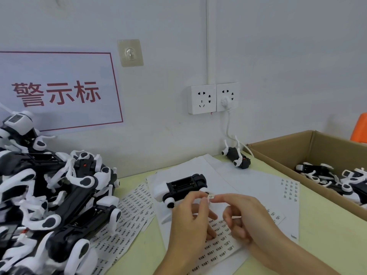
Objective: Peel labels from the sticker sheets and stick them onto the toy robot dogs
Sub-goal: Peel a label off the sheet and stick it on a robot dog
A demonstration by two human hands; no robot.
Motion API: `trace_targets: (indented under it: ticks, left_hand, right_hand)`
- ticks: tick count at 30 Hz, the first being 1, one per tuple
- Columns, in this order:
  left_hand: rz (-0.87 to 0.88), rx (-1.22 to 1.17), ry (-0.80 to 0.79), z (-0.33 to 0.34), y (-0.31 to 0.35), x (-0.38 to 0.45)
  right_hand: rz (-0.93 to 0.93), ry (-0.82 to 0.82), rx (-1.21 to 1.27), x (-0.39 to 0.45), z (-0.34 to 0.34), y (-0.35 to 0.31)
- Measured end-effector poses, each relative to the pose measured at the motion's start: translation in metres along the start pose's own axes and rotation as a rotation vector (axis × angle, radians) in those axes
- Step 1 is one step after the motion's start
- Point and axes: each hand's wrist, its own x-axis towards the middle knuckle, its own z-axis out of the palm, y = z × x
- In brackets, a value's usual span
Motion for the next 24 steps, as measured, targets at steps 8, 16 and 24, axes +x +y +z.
trace_targets:
  ticks: [8,16,24]
  left_hand:
    - [-0.023,-0.021,-0.077,-0.0025,0.0002,0.002]
    - [0.015,0.057,0.051,-0.0003,-0.0029,0.0015]
    - [0.023,0.038,0.037,-0.0018,-0.0014,0.0021]
  right_hand:
    - [-0.003,-0.007,-0.068,0.0077,-0.0036,0.0067]
    - [-0.208,0.165,-0.43,0.0057,-0.004,0.0101]
    - [-0.115,0.108,-0.232,0.0079,-0.0058,0.0068]
